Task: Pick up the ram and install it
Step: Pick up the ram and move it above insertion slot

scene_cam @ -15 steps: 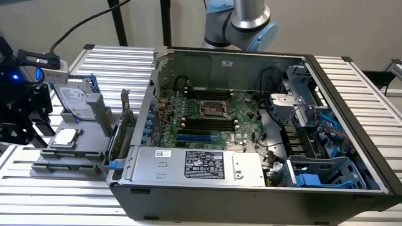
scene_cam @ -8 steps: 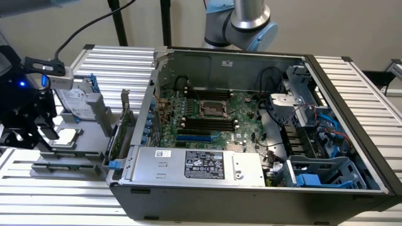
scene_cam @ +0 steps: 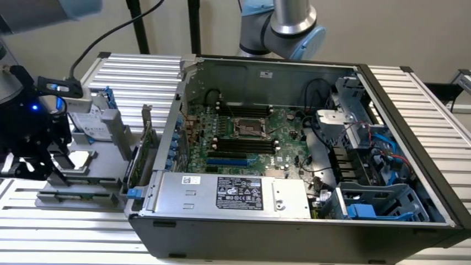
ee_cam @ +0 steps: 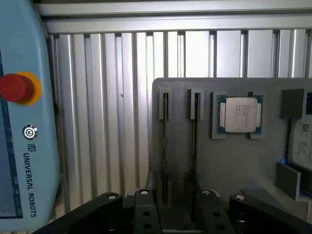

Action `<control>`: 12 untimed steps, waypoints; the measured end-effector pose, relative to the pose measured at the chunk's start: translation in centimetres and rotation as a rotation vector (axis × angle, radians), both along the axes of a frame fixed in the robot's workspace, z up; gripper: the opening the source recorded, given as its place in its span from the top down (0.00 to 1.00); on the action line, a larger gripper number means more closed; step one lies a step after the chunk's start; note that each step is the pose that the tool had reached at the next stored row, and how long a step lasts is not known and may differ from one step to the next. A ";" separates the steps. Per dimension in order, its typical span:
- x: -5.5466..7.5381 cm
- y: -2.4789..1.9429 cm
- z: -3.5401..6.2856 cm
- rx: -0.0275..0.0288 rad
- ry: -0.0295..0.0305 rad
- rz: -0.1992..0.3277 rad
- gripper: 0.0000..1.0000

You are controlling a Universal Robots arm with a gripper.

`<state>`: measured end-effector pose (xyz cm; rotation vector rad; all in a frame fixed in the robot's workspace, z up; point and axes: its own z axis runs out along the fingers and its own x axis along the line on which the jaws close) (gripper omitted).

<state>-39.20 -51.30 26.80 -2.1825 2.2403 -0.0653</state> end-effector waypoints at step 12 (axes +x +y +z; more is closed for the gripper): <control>0.2 -0.95 -2.19 0.0001 0.0020 0.003 0.64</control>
